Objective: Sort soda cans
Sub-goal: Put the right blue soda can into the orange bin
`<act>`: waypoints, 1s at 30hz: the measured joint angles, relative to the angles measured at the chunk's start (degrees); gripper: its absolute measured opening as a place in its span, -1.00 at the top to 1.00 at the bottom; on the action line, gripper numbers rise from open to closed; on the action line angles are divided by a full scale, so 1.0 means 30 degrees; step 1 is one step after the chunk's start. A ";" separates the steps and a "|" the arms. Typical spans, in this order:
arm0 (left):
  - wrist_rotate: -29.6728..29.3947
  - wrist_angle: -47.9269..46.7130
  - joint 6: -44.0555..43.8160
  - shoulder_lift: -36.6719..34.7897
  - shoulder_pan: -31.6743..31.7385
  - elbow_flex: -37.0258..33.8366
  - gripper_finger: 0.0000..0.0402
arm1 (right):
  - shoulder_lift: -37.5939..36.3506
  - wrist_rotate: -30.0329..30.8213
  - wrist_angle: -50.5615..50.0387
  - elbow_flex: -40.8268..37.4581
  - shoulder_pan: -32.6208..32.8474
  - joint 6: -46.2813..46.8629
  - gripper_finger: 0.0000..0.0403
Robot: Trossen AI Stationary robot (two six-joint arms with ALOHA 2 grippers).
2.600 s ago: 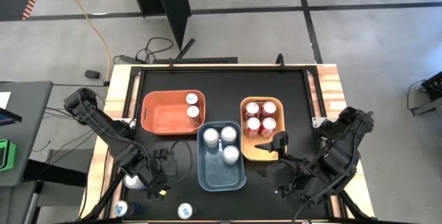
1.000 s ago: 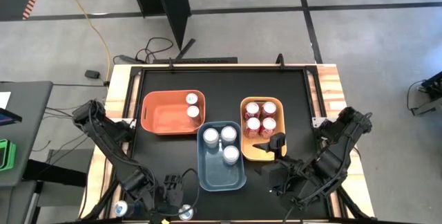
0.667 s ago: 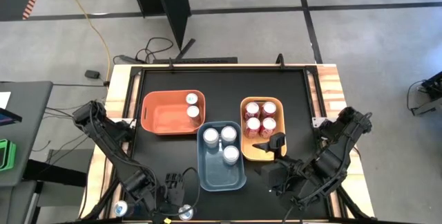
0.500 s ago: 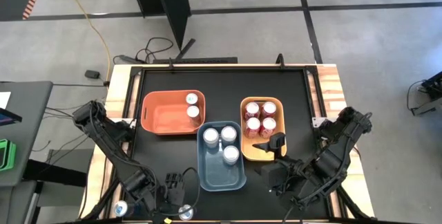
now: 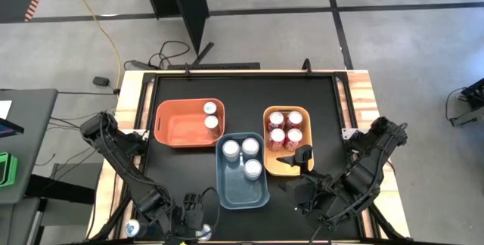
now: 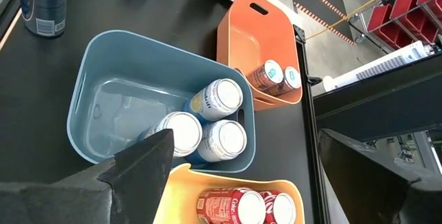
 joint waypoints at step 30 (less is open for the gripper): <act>-0.0284 0.1377 0.0778 0.0413 -0.0117 -0.0022 -0.77 | 0.0000 -0.0006 0.0080 0.0000 0.0000 -0.0007 -0.85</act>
